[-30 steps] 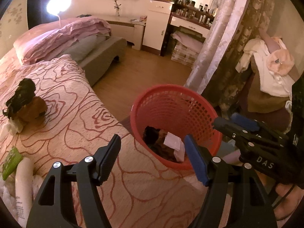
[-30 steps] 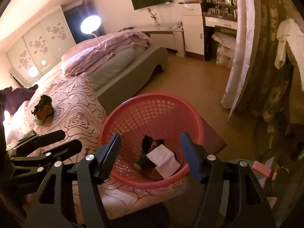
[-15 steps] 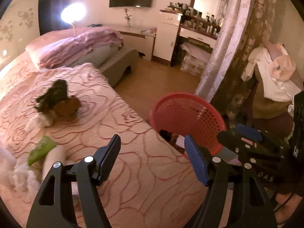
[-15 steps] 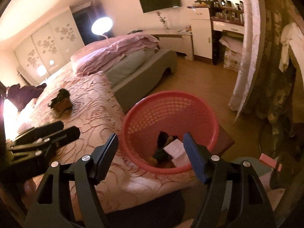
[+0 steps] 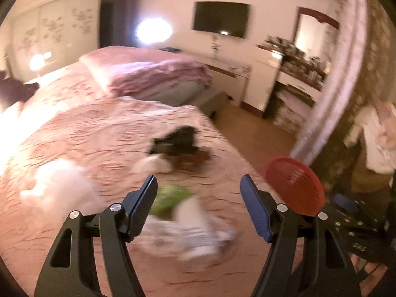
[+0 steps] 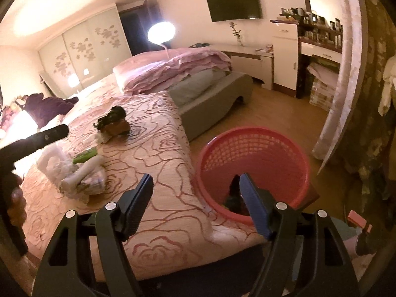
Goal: Collect trash
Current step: 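Move both grippers back over the bed toward the remaining clutter, then grasp the white lace cloth with the left gripper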
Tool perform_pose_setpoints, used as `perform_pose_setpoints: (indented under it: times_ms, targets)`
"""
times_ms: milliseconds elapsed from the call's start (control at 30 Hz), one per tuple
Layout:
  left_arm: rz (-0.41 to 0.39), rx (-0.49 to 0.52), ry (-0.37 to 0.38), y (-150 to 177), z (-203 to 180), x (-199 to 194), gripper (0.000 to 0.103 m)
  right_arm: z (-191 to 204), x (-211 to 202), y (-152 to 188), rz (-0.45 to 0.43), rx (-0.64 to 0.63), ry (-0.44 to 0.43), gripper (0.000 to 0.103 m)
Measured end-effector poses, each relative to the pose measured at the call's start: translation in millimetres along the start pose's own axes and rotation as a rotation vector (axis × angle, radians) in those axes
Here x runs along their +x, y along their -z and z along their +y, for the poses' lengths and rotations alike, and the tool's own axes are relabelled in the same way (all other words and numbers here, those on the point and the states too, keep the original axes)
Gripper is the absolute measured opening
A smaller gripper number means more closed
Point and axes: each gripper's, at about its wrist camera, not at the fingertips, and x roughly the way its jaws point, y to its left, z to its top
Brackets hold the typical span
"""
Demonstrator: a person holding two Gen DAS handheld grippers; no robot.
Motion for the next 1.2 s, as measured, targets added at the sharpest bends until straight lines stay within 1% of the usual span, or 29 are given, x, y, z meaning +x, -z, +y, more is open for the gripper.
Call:
perform_pose_setpoints:
  times_ms: [33, 133, 200, 433, 533, 600, 633, 700, 867, 1000, 1200]
  targets:
    - [-0.001, -0.025, -0.016, 0.1, 12.9, -3.4, 0.067, 2.2, 0.0, -0.4, 0.001, -0.003, -0.004, 0.07]
    - [0.007, -0.068, -0.034, 5.9, 33.0, -8.6, 0.067, 8.9, -0.2, 1.0, 0.002, -0.014, -0.014, 0.07]
    - [0.019, -0.083, -0.036, 9.2, 40.2, -7.2, 0.067, 13.5, 0.0, 1.8, 0.005, -0.022, -0.02, 0.07]
    - [0.099, -0.145, 0.008, 27.5, 52.2, 15.3, 0.066, 22.2, 0.3, 5.3, 0.016, -0.038, -0.03, 0.07]
    - [0.128, -0.14, 0.025, 35.0, 49.4, 26.1, 0.065, 22.8, 2.3, 6.4, 0.023, -0.04, -0.03, 0.07]
    - [0.14, -0.131, 0.026, 39.2, 47.5, 31.7, 0.055, 23.0, 4.5, 7.8, 0.032, -0.038, -0.032, 0.07]
    - [0.147, -0.13, 0.025, 41.4, 47.9, 34.8, 0.052, 22.7, 5.1, 8.3, 0.035, -0.039, -0.033, 0.07]
    - [0.153, -0.132, 0.027, 42.2, 48.4, 38.4, 0.038, 24.6, 7.5, 9.6, 0.042, -0.046, -0.038, 0.07]
    - [0.145, -0.137, 0.034, 46.7, 52.8, 37.6, 0.024, 33.4, 12.8, 13.4, 0.059, -0.064, -0.051, 0.07]
    - [0.134, -0.144, 0.042, 49.6, 57.2, 29.5, 0.019, 43.1, 14.5, 15.3, 0.069, -0.089, -0.063, 0.07]
    - [0.098, -0.155, 0.043, 49.1, 65.1, 9.3, 0.018, 60.6, 18.6, 17.2, 0.086, -0.139, -0.085, 0.07]
